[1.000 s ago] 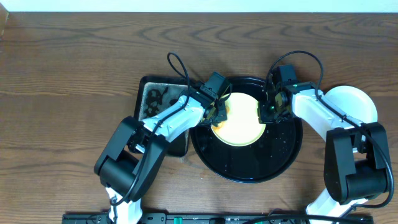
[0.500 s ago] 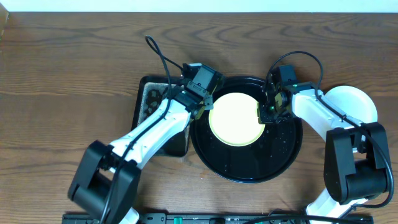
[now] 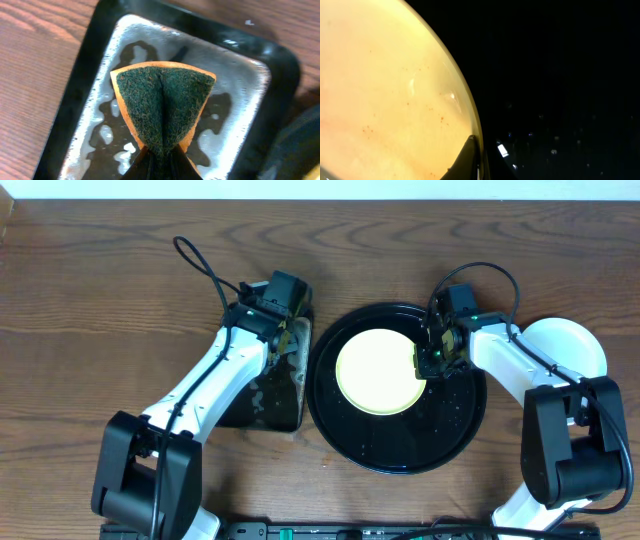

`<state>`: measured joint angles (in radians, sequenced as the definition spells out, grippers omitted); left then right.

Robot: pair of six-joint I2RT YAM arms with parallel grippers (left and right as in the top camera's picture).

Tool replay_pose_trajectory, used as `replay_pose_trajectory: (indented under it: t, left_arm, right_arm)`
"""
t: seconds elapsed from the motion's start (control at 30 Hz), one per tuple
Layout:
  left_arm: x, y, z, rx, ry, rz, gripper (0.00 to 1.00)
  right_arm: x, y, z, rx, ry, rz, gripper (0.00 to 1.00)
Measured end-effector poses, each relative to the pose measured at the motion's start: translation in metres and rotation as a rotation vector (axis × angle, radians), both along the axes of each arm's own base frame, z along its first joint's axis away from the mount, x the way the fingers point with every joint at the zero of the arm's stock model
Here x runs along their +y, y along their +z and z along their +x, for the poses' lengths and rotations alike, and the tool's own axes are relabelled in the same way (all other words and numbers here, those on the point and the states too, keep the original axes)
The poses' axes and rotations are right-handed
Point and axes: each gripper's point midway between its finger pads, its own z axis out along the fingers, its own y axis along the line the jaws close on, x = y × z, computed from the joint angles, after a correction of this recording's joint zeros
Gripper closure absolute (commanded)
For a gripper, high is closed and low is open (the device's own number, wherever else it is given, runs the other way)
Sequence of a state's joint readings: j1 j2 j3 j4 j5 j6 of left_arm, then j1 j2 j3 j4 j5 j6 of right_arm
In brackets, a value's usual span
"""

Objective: Clean dirty plates on tray and stack at the side
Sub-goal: 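Return the sponge with the left gripper to the soapy tray, then lift the yellow plate with the right gripper toward the right side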

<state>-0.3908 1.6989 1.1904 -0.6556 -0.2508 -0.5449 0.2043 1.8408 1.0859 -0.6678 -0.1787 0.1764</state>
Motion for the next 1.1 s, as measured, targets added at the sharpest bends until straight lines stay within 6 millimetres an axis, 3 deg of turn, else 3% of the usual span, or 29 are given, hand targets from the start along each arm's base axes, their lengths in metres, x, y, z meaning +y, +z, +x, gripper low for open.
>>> replay_pose_trajectory:
  t: [0.5,1.1]
  left_arm:
    - [0.016,-0.041,-0.035,0.106,0.002,0.044,0.93]
    - [0.015,-0.041,-0.033,0.096,0.002,0.04,0.92]
  right_arm:
    - [0.011,-0.001,0.011,-0.091,0.007,0.083,0.99]
    - [0.049,0.0,-0.002,-0.039,0.053,0.33,0.99]
